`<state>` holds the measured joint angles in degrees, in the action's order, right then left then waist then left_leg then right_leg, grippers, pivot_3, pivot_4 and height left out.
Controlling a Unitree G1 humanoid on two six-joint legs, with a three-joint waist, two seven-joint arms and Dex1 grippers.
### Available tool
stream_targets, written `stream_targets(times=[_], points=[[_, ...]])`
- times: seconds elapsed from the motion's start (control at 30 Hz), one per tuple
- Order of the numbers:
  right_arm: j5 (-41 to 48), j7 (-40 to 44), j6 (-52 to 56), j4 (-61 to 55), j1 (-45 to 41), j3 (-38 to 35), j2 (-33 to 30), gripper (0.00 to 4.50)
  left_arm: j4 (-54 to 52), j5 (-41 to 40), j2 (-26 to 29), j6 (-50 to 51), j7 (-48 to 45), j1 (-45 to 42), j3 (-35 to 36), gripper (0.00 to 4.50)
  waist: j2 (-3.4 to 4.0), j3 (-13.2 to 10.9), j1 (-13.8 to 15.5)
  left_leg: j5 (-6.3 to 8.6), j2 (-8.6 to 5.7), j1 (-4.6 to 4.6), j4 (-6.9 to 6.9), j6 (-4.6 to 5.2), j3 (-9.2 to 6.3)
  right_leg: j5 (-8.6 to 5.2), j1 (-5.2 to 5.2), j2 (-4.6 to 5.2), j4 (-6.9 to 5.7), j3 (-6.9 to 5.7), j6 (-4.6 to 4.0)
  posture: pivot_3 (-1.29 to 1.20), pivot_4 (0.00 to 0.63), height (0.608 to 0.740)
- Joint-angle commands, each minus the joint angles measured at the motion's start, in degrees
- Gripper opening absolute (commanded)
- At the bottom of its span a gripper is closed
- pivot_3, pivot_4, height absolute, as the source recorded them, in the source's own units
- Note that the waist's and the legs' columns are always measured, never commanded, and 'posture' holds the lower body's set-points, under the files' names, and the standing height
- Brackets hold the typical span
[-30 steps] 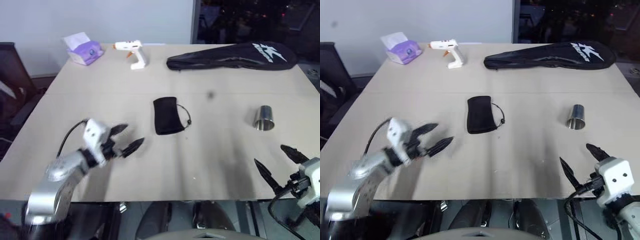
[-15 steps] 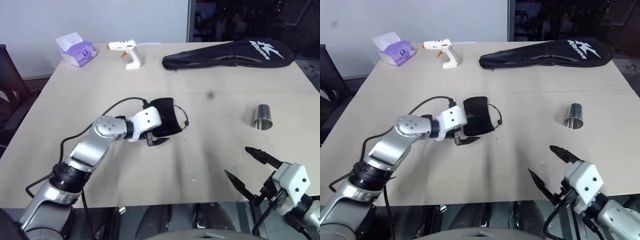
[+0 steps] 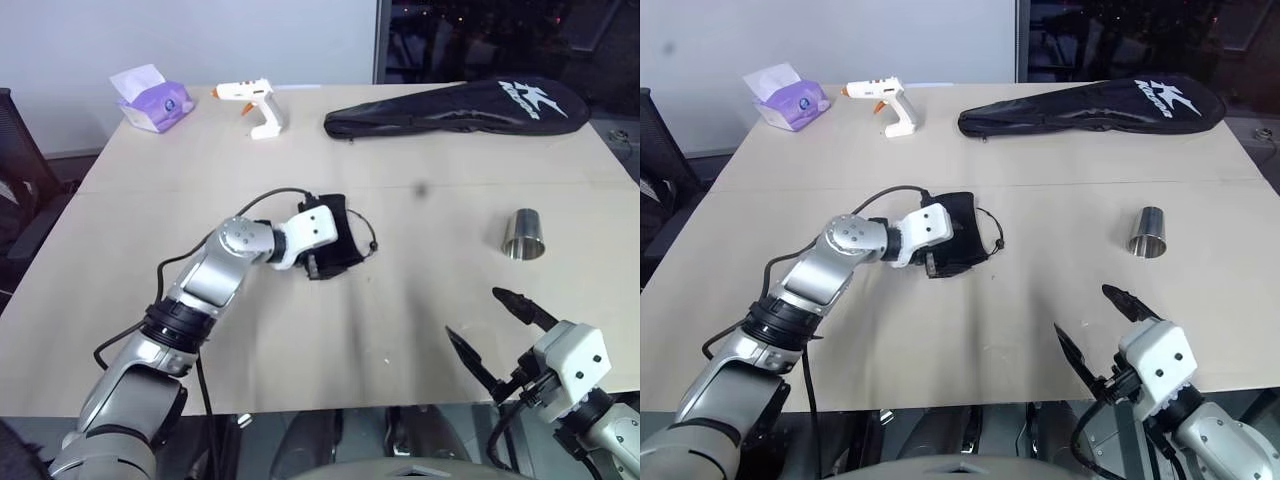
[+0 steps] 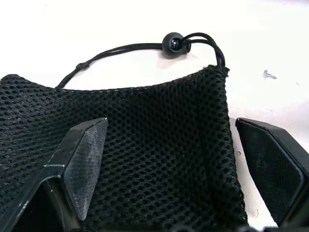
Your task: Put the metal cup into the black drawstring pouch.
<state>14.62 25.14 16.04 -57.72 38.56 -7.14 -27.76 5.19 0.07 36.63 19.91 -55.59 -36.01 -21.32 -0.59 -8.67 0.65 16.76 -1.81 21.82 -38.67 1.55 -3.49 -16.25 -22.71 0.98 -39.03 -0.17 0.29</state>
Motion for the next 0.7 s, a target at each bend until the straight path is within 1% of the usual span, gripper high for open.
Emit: stream_targets(times=[0.03,0.07,0.17,0.2,0.23,0.3,0.33,0.37,0.53,0.63,0.7], points=[[1.1,-1.2,-0.3,-2.3,-0.3,-0.3,-0.4,4.5,1.6,2.4,-0.4,-3.6,1.1,-1.6,0.8,3.98,0.0,0.0,0.1,0.0,0.0,0.01,0.0,0.0,0.0,0.0,0.0,0.0,0.0,0.0,0.0,0.0,0.15,0.74],[1.2,-1.3,-0.2,-2.3,-0.3,-0.4,-0.5,4.5,1.6,2.6,-0.6,-3.4,1.0,-1.5,0.7,3.81,0.0,0.0,0.1,0.0,0.0,0.01,-0.01,0.0,0.0,0.0,0.0,0.0,0.0,0.0,0.0,0.0,0.15,0.74],[1.2,-1.3,0.3,-2.3,-0.2,-0.6,-0.7,4.5,1.5,3.2,-1.1,-3.6,0.8,-1.1,0.8,2.42,0.0,0.0,0.1,0.0,-0.01,0.02,-0.01,0.01,0.0,0.0,0.0,0.01,0.01,0.0,0.0,0.0,0.15,0.74],[1.1,-1.3,0.6,-2.3,-0.3,-0.6,-0.7,4.5,1.4,3.1,-1.4,-3.3,0.7,-1.1,1.0,2.03,0.0,0.0,0.1,0.0,-0.01,0.02,-0.01,0.01,0.0,0.0,0.0,0.01,0.01,0.0,0.0,0.0,0.15,0.74],[1.1,-1.3,0.8,-2.3,-0.3,-0.6,-0.8,4.5,1.3,2.7,-1.8,-2.5,0.5,-1.2,1.3,1.45,0.0,0.0,0.1,0.0,-0.01,0.02,-0.01,0.01,0.0,0.0,0.0,0.01,0.01,0.0,0.0,0.0,0.15,0.74],[1.0,-1.2,1.2,-2.3,-0.5,-0.6,-0.9,4.5,1.2,1.8,-2.5,-0.4,0.0,-1.7,2.0,0.55,0.0,0.0,0.1,0.0,-0.01,0.02,-0.01,0.01,0.0,0.0,0.0,0.01,0.0,0.0,0.0,0.0,0.15,0.74],[0.9,-1.2,1.3,-2.3,-0.7,-0.6,-0.9,4.5,1.1,1.0,-2.8,1.4,-0.6,-1.9,2.5,0.18,0.0,0.0,0.1,0.0,-0.01,0.02,-0.02,0.01,0.0,0.0,0.0,0.01,-0.01,0.0,0.0,0.0,0.15,0.74],[0.9,-1.2,1.4,-2.3,-0.8,-0.5,-0.9,4.5,0.7,-0.3,-3.2,4.1,-1.3,-2.2,3.2,0.05,0.0,0.0,0.1,0.0,-0.01,0.02,-0.03,0.01,0.0,0.0,0.0,0.0,-0.01,0.0,0.0,0.0,0.15,0.74],[0.0,-1.0,2.0,-2.2,-1.4,0.0,-0.8,4.5,-0.3,-8.2,-4.9,19.2,-4.7,-5.4,6.9,0.05,-0.01,0.0,0.0,0.0,-0.01,0.03,-0.09,0.01,-0.01,0.0,0.0,-0.01,-0.05,-0.03,0.01,0.0,0.15,0.74],[-0.3,-0.8,2.3,-2.1,-1.9,0.3,-0.7,4.5,1.0,-10.3,-4.9,22.8,-5.3,-7.2,8.0,0.05,-0.01,0.0,0.0,0.0,-0.01,0.03,-0.1,0.01,-0.01,0.0,0.0,-0.01,-0.06,-0.03,0.01,0.0,0.15,0.74],[-0.6,-0.8,2.3,-1.9,-2.1,0.6,-0.6,4.5,1.1,-10.4,-4.4,22.6,-5.8,-7.5,7.5,0.05,-0.01,0.0,-0.1,0.0,-0.01,0.03,-0.1,0.01,0.0,0.0,0.0,-0.01,-0.07,-0.02,0.01,0.0,0.15,0.74]])
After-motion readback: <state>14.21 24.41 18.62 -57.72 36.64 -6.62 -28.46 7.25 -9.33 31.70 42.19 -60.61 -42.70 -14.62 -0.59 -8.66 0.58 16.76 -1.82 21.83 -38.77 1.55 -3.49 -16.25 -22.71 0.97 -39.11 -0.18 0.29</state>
